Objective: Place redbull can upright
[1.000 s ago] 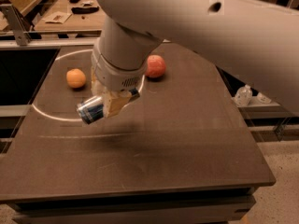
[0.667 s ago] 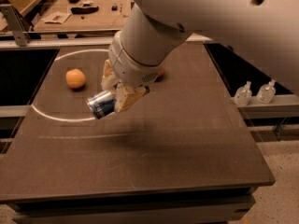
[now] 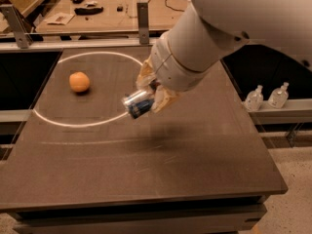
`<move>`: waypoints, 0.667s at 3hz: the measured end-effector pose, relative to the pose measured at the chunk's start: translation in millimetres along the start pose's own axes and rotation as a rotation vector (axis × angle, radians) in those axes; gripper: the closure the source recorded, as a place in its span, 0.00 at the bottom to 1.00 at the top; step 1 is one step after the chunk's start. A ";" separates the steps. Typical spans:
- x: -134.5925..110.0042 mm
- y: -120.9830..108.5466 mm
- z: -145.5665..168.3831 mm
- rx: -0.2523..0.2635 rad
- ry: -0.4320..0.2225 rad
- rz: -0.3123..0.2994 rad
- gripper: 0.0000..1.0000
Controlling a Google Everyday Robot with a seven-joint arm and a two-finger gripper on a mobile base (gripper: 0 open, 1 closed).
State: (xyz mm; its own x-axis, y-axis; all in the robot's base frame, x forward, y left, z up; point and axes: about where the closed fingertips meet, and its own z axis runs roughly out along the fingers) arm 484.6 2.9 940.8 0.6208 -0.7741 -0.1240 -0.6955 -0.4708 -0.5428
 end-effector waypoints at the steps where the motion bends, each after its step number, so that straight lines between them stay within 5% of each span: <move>1: 19.2 0.9 -16.1 0.053 0.181 -0.087 1.00; 2: 46.5 -4.0 -22.1 0.036 0.312 -0.153 1.00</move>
Offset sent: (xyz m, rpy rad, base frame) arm 0.0489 -0.0824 0.0030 -0.4622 -0.2665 -0.0542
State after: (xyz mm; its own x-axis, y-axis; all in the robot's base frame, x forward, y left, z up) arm 508.2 -40.6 955.6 0.5727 -0.7902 0.2182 -0.5859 -0.5808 -0.5652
